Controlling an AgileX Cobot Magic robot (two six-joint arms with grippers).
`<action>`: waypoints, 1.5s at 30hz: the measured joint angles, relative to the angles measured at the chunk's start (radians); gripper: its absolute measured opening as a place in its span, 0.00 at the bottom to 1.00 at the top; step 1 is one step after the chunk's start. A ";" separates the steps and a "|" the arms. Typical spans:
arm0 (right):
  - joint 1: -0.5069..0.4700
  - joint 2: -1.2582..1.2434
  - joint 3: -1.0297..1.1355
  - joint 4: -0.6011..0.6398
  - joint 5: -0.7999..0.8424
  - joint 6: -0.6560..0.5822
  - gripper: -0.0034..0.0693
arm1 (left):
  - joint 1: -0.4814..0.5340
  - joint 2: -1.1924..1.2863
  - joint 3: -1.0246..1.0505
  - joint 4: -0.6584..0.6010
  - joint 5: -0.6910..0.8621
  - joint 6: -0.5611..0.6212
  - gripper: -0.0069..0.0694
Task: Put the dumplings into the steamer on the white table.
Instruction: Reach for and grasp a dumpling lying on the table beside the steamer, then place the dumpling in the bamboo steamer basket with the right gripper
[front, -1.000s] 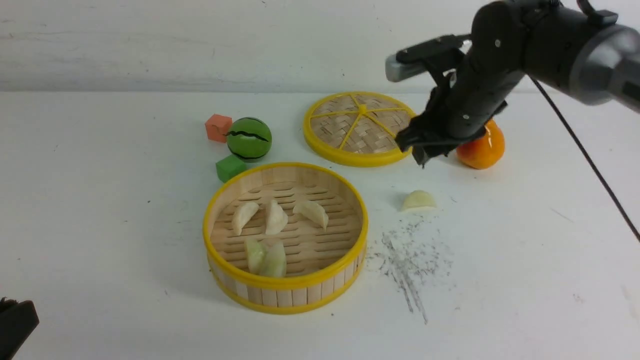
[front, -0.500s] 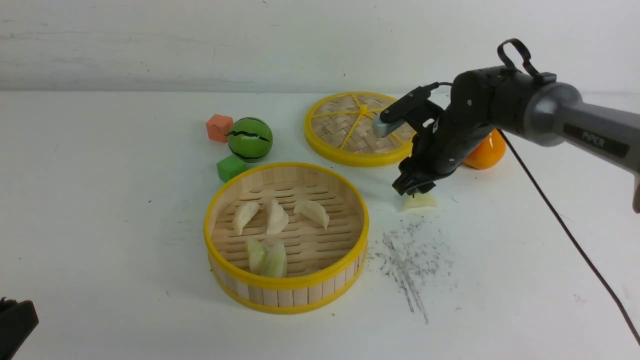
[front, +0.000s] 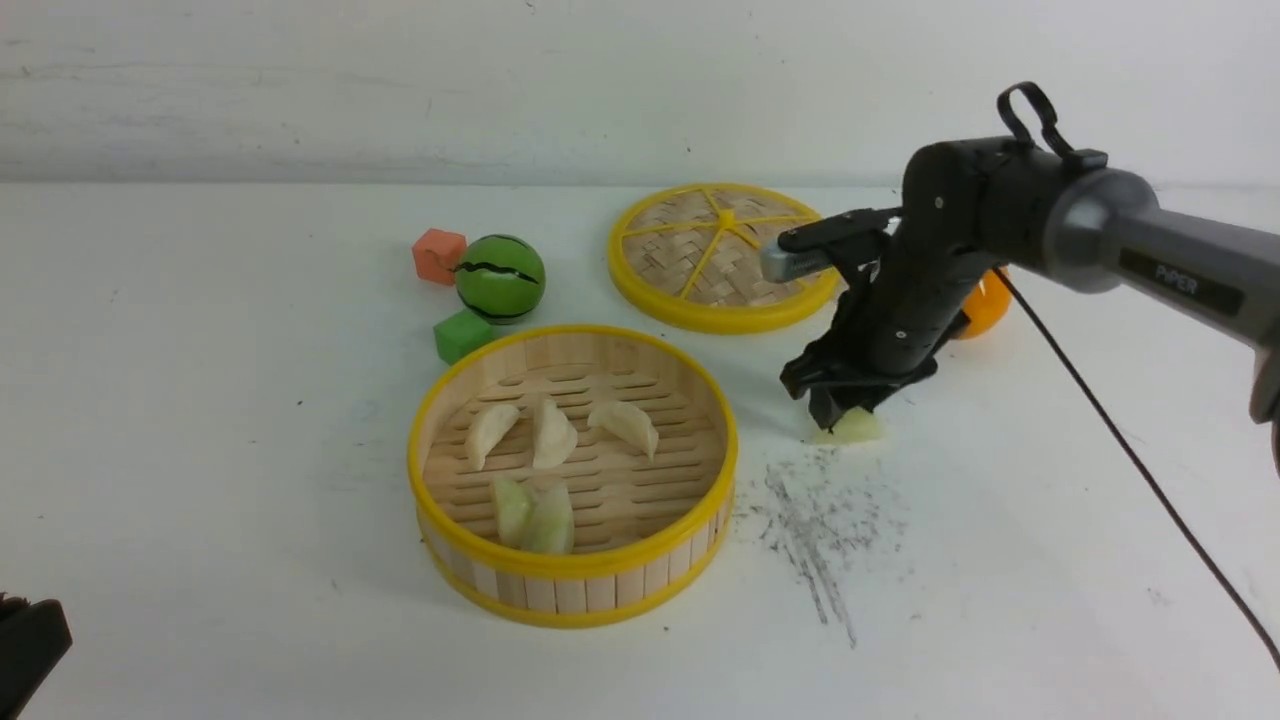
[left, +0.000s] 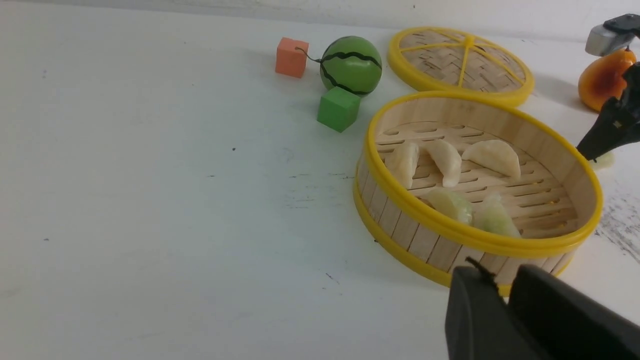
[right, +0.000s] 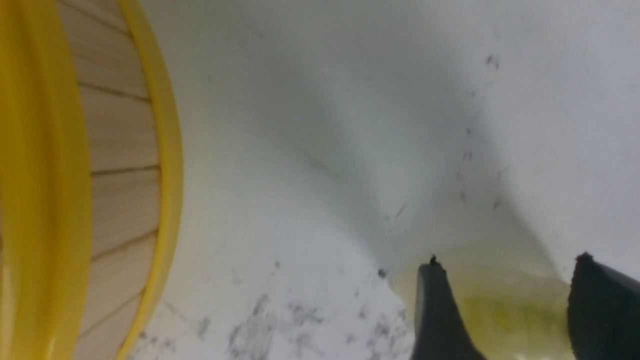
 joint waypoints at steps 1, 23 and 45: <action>0.000 0.000 -0.013 0.013 0.033 0.004 0.53 | 0.000 0.000 0.000 0.000 0.000 0.000 0.22; 0.001 0.096 -0.152 0.024 0.273 -0.375 0.52 | 0.000 0.000 0.000 0.001 -0.001 0.000 0.25; 0.078 -0.051 -0.312 0.352 0.281 -0.073 0.33 | 0.000 0.000 0.000 0.002 -0.002 0.000 0.26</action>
